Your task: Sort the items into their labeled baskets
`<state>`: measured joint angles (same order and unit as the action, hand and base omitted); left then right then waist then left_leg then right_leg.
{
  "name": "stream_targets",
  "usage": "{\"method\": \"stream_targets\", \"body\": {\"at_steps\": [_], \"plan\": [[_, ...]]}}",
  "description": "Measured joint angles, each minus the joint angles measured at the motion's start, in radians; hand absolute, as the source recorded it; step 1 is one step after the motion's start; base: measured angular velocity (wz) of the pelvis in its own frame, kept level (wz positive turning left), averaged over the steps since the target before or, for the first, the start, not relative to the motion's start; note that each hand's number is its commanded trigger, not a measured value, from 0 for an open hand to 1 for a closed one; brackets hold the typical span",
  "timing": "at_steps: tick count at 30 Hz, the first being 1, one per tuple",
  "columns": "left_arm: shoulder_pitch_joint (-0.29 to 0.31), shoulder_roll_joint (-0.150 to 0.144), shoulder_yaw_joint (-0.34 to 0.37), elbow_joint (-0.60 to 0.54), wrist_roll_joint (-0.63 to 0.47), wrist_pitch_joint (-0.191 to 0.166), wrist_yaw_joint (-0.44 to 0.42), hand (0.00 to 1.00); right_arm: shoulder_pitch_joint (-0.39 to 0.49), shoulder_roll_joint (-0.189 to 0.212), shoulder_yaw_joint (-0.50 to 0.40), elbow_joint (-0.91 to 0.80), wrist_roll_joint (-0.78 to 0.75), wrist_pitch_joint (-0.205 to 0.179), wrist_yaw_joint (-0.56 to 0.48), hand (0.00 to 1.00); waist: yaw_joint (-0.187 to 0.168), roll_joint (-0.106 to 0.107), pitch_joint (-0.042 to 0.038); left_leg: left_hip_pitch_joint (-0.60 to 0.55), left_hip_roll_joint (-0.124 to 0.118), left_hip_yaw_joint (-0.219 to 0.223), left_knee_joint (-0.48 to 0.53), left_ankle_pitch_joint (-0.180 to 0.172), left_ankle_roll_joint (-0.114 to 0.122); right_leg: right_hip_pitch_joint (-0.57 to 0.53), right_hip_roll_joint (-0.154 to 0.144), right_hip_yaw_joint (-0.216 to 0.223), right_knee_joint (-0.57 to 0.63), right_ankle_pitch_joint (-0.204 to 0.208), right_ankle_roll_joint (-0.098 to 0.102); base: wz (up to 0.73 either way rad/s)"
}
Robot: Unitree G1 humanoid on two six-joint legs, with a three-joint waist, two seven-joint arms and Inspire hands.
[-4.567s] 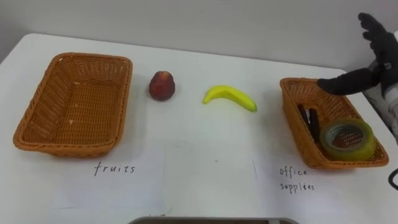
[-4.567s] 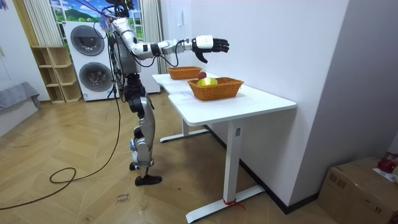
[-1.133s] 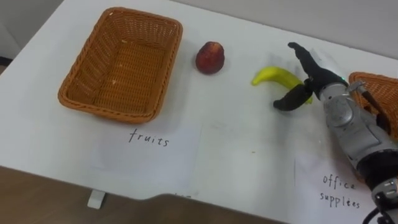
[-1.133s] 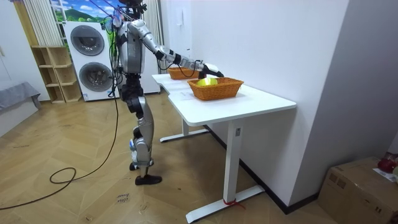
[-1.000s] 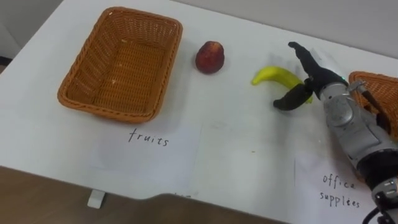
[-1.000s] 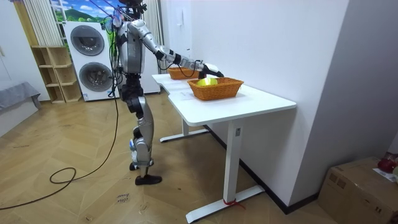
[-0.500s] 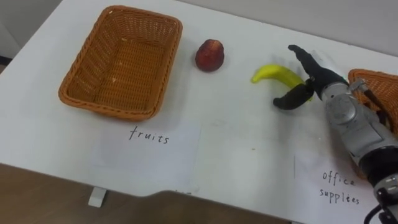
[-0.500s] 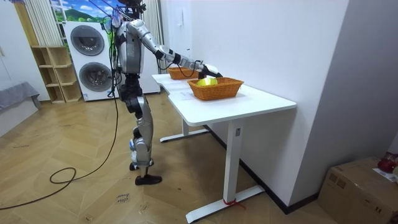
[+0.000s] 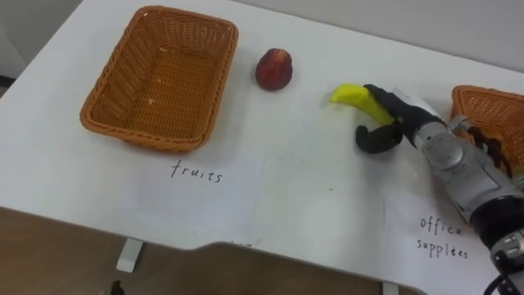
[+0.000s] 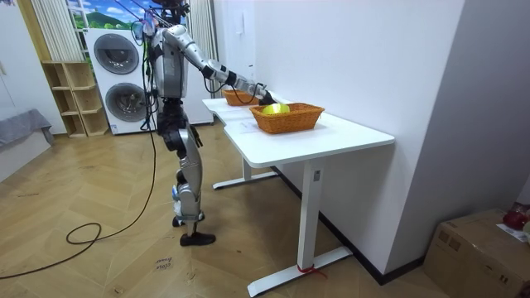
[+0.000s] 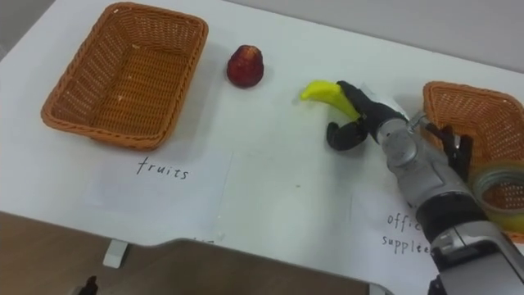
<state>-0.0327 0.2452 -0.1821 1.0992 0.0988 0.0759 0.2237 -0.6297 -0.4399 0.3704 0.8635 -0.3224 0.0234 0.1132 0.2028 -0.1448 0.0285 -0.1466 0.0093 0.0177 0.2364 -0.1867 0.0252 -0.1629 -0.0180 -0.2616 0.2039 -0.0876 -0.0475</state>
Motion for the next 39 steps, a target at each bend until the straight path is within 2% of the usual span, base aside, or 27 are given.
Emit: {"method": "stream_targets", "body": {"at_steps": [5,14,15,16,22,27,33,39], "plan": [[0.001,0.005,0.0,0.0,-0.01,0.0,0.0,0.0,-0.001,0.0,-0.001,0.018,-0.001,0.0,0.003,0.0,0.006,-0.002,-0.0012,0.0,0.0,-0.003,0.0,0.001,0.0,0.001,-0.001,-0.004,0.0,0.0,0.0,0.02],[0.004,0.005,0.0,0.004,-0.009,-0.001,-0.019,0.0,-0.012,0.0,0.0,0.029,-0.002,0.006,0.029,0.0,-0.003,-0.003,-0.0015,-0.002,-0.004,-0.022,-0.001,0.002,0.0,0.005,-0.005,-0.031,-0.002,0.0,-0.001,0.03],[0.004,0.005,0.0,0.004,-0.009,-0.001,-0.02,0.0,-0.014,0.0,0.0,0.029,-0.002,0.01,0.031,0.35,-0.003,-0.003,-0.0014,-0.002,-0.004,-0.022,-0.002,0.002,0.0,0.005,-0.005,-0.031,-0.002,0.0,-0.001,0.0],[0.004,0.005,0.0,0.004,-0.009,-0.001,-0.02,0.0,-0.015,0.0,0.0,0.029,-0.002,0.011,0.032,1.0,-0.002,-0.003,-0.0014,-0.002,-0.004,-0.022,-0.003,0.002,0.0,0.005,-0.005,-0.03,-0.002,0.0,-0.001,0.0],[0.004,0.007,-0.001,0.003,-0.009,-0.001,-0.02,0.0,-0.021,-0.005,0.0,0.027,-0.004,0.012,0.013,1.0,-0.001,-0.008,-0.0002,-0.001,-0.004,-0.022,-0.008,0.003,-0.001,0.003,-0.005,-0.03,-0.002,0.0,-0.001,0.0],[0.003,0.014,-0.001,0.002,-0.009,-0.003,-0.02,0.0,-0.042,-0.032,0.001,0.025,-0.035,0.021,-0.016,1.0,0.013,-0.009,-0.0008,0.0,-0.004,-0.022,-0.014,0.003,-0.001,0.003,-0.002,-0.034,-0.003,0.0,-0.001,0.0],[0.001,0.017,0.0,0.003,-0.01,-0.019,-0.02,0.0,-0.042,-0.037,0.0,0.024,-0.063,0.022,-0.037,1.0,0.022,-0.011,-0.0002,0.006,-0.004,-0.022,-0.014,0.003,-0.001,0.005,-0.001,-0.04,-0.005,0.0,-0.001,0.0],[0.005,0.017,0.0,0.002,-0.01,-0.019,-0.019,0.0,-0.031,-0.038,0.0,0.012,-0.035,0.022,-0.024,1.0,0.023,-0.011,0.0002,0.013,-0.004,-0.022,-0.023,0.003,-0.001,0.009,-0.002,-0.04,-0.006,0.0,0.0,0.0]]}}
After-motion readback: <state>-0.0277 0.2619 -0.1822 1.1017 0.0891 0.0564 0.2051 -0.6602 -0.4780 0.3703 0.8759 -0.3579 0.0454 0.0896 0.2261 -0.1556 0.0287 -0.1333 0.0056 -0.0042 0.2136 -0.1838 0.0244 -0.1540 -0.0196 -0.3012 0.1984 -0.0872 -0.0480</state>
